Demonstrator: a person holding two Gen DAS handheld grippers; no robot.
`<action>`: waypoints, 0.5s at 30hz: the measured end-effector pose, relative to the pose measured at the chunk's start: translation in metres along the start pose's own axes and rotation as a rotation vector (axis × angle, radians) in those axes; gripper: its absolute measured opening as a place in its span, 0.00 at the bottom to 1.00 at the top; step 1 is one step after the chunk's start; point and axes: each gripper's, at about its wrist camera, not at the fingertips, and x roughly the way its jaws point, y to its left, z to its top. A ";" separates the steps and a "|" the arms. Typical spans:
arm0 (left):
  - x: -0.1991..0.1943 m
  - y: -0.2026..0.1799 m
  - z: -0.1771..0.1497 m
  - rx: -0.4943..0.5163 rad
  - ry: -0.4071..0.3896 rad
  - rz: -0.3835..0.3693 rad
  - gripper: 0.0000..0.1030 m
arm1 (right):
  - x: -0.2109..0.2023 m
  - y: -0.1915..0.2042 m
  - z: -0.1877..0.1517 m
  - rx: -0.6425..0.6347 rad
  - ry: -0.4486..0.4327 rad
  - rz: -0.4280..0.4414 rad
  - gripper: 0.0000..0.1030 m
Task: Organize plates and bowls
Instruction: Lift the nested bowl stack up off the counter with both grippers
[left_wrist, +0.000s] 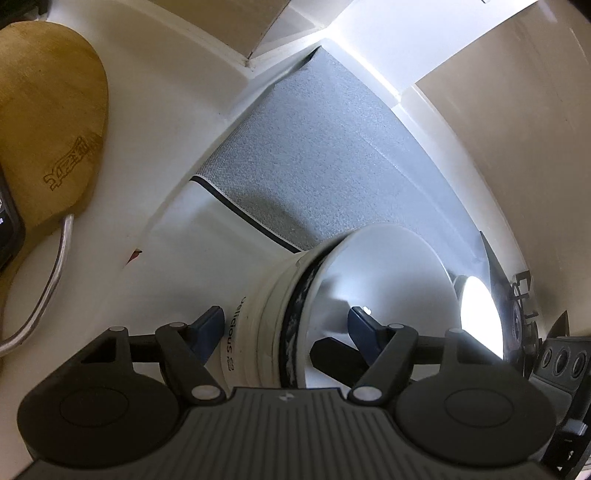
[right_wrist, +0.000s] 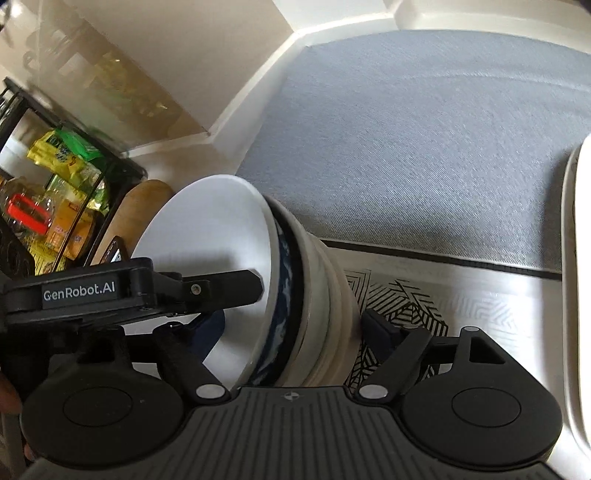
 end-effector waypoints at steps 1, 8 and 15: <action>-0.001 -0.001 0.000 0.005 0.000 0.003 0.75 | 0.000 0.001 0.001 0.010 0.005 -0.005 0.78; -0.003 0.000 0.002 -0.013 0.007 0.003 0.75 | -0.005 0.002 0.002 0.054 0.008 -0.014 0.72; -0.004 0.005 0.006 -0.061 0.010 -0.035 0.71 | -0.006 -0.010 0.005 0.116 0.004 -0.003 0.70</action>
